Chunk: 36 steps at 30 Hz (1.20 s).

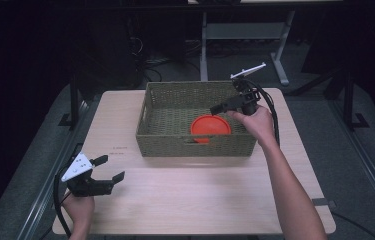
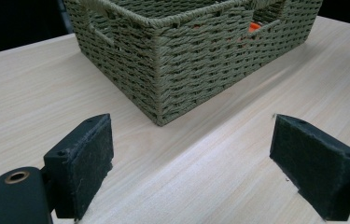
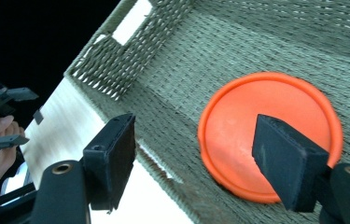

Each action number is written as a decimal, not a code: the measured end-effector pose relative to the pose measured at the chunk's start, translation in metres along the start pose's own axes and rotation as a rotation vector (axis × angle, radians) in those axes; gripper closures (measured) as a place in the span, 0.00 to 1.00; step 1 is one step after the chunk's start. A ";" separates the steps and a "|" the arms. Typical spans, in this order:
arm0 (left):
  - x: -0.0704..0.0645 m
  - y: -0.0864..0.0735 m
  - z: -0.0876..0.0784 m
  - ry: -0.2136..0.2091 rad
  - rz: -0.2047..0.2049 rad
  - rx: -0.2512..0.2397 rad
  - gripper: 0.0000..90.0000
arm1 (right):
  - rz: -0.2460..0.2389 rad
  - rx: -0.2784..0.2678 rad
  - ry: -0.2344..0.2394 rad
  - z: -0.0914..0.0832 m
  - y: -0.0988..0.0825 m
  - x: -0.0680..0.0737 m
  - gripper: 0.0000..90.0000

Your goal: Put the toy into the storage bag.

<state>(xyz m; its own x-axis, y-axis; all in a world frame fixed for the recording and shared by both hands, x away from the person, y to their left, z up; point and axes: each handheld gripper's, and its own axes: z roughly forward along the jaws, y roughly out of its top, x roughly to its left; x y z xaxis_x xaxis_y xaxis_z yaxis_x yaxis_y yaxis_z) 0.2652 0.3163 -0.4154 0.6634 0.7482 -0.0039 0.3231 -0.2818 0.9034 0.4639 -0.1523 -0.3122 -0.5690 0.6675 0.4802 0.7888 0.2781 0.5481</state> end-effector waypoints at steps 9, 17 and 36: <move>0.000 0.000 -0.001 0.000 0.000 -0.001 0.14 | -0.029 -0.007 0.034 -0.004 -0.007 0.011 0.29; -0.001 0.000 0.000 -0.001 0.000 -0.002 0.14 | -0.045 -0.021 0.056 -0.009 -0.017 0.013 0.25; -0.001 0.000 -0.001 0.002 0.002 0.003 0.14 | -0.094 -0.055 0.127 -0.026 -0.048 0.026 0.22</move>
<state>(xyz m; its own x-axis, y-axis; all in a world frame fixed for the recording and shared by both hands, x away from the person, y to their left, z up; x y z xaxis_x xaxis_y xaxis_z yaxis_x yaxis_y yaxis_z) 0.2636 0.3161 -0.4151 0.6625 0.7491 -0.0015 0.3242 -0.2850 0.9020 0.4052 -0.1664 -0.3081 -0.6671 0.5469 0.5059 0.7190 0.2948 0.6294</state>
